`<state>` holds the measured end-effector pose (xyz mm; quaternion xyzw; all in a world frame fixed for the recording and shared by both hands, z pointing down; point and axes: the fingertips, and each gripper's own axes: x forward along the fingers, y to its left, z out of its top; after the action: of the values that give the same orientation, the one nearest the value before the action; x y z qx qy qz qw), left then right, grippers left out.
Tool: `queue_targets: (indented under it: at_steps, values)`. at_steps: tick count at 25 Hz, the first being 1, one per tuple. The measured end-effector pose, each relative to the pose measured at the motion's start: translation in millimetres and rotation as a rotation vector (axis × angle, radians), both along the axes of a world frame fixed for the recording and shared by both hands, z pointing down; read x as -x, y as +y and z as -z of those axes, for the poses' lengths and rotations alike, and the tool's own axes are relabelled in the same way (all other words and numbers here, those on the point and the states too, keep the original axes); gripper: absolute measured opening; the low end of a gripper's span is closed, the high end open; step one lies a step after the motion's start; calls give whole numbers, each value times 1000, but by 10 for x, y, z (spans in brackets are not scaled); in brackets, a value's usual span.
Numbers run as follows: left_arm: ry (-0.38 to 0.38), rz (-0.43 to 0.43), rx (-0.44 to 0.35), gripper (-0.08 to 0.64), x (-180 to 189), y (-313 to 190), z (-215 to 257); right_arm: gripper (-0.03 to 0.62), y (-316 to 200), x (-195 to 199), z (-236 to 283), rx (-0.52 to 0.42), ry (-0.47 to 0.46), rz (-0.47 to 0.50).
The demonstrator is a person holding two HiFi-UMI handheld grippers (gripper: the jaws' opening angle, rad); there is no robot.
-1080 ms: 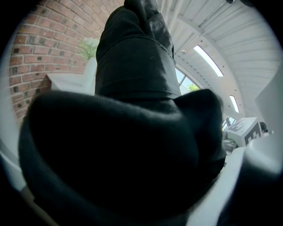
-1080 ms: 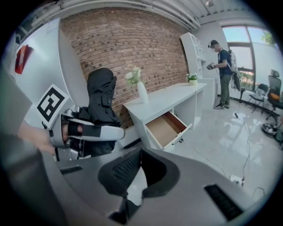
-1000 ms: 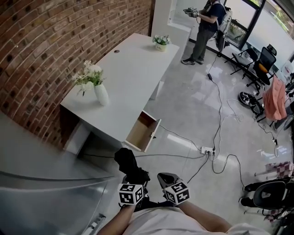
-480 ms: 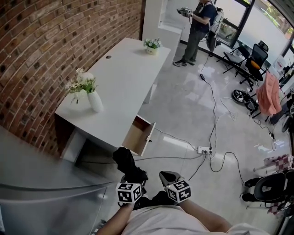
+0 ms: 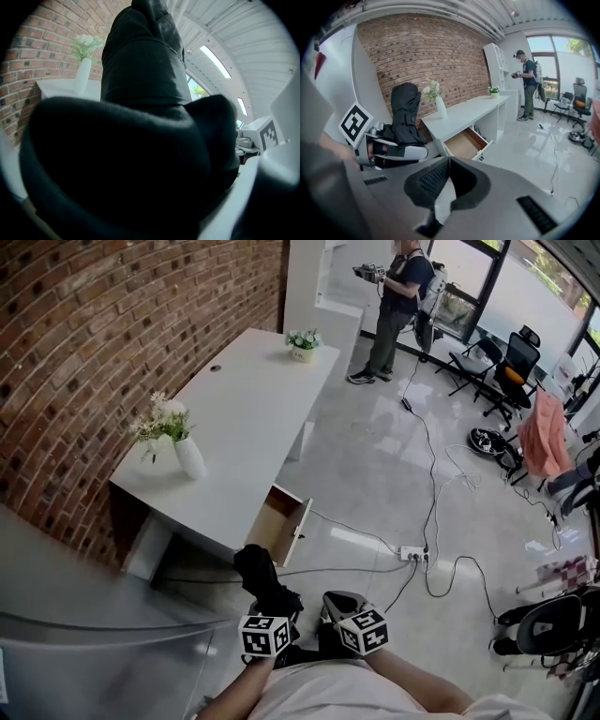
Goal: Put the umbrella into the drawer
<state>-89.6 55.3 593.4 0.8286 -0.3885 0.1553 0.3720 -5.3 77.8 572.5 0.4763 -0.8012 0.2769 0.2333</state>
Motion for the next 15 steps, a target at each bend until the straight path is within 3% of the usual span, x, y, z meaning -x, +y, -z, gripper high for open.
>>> queue_targets:
  at_steps: [6,15]
  values:
    - [-24,17,7,233,-121,-127,-41,17,-204,-82,-44,5,-19,40]
    - [-45,66,16,233,-492,-541,31,17,-916,-397,11,-12,-66,104]
